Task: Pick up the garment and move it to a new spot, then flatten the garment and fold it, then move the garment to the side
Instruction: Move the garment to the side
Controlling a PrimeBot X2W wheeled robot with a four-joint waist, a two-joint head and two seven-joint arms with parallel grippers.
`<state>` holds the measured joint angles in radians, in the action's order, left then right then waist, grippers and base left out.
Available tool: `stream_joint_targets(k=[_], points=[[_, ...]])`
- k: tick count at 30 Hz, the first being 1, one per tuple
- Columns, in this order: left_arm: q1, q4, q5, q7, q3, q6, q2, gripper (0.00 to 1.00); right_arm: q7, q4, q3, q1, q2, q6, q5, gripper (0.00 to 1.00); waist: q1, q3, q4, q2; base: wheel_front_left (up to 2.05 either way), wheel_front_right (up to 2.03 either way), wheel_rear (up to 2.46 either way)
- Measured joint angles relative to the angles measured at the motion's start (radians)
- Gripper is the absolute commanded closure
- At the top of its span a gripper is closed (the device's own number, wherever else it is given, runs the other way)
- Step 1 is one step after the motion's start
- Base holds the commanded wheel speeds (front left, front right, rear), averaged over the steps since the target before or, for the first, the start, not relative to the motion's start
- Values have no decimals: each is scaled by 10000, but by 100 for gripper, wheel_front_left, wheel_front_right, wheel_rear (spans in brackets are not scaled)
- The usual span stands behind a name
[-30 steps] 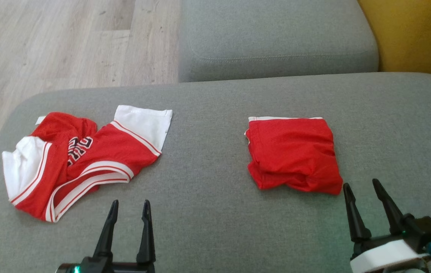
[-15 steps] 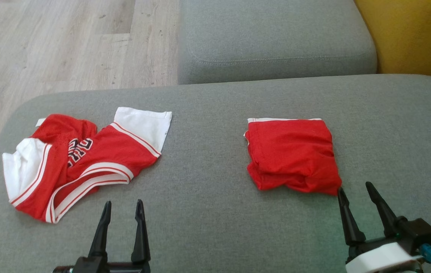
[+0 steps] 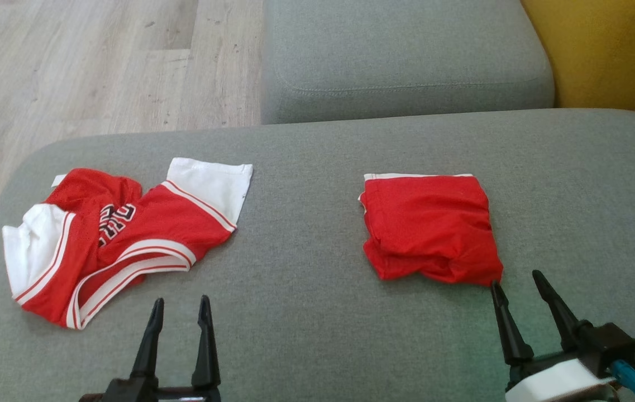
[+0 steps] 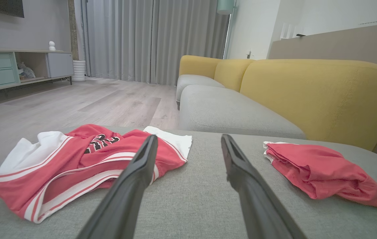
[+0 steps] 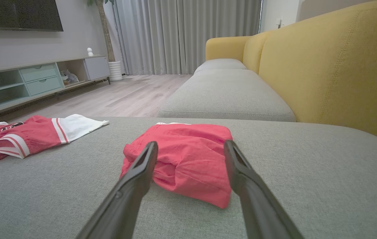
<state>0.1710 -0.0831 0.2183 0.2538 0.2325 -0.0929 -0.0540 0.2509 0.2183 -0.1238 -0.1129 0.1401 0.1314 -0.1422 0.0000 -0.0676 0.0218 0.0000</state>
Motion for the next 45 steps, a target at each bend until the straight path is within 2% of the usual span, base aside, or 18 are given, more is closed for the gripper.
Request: stream_joint_targets(k=[8, 15, 20, 24, 31, 32, 34, 35, 39, 43, 45], points=[[8, 86, 128, 0, -61, 138, 0, 0, 0, 82, 88, 7, 0, 0, 19, 0, 0, 177, 84, 0, 0, 0, 0], [-2, 311, 86, 0, -46, 136, 0, 0, 0, 874, 284, 559, 111, 0, 144, 0, 0, 611, 228, 0, 0, 0, 0], [-174, 360, 17, 0, 117, 128, 0, 0, 0, 2008, 431, 2044, 401, 0, 293, 0, 2, 1156, 283, 0, 0, 0, 0], [-643, 368, -25, 0, 326, 44, 4, 0, -46, 3486, 717, 3360, 573, 0, 240, 0, 4, 1644, 352, 0, 0, 0, 0], [-1242, 364, -23, 0, 663, -42, 8, 0, -485, 5488, 420, 4972, 869, 0, -153, 0, 3, 2336, 528, 0, 0, 0, 0], [-1299, 372, -23, 0, 683, -58, 12, 0, -656, 5703, 207, 5068, 842, 0, -525, 18, 2, 2409, 555, 0, 0, 0, 0], [-1375, 391, -23, 0, 688, -134, 10, 0, -1045, 5998, -343, 5157, 715, 0, -1344, 84, 2, 2546, 583, 0, 0, 0, 0], [-1406, 393, -23, 0, 685, -142, 10, 0, -1147, 6031, -635, 5163, 683, 0, -1662, 100, 2, 2609, 578, 0, 0, 0, 0], [-1523, 439, -36, 0, 646, -226, 10, 0, -1239, 5912, -1436, 5477, 901, 0, -2798, 100, 1, 2818, 373, 0, 0, 0, 0], [-1730, 500, -188, 0, 546, -209, 10, 0, -1053, 5693, -1987, 5741, 1461, 0, -3080, 100, 0, 3052, -64, 0, 0, 0, 0], [-1901, 529, -282, 0, 523, -194, 10, 0, -995, 5578, -2159, 5916, 1941, 0, -3080, 100, 1, 3218, -323, 0, 0, 0, 0]])
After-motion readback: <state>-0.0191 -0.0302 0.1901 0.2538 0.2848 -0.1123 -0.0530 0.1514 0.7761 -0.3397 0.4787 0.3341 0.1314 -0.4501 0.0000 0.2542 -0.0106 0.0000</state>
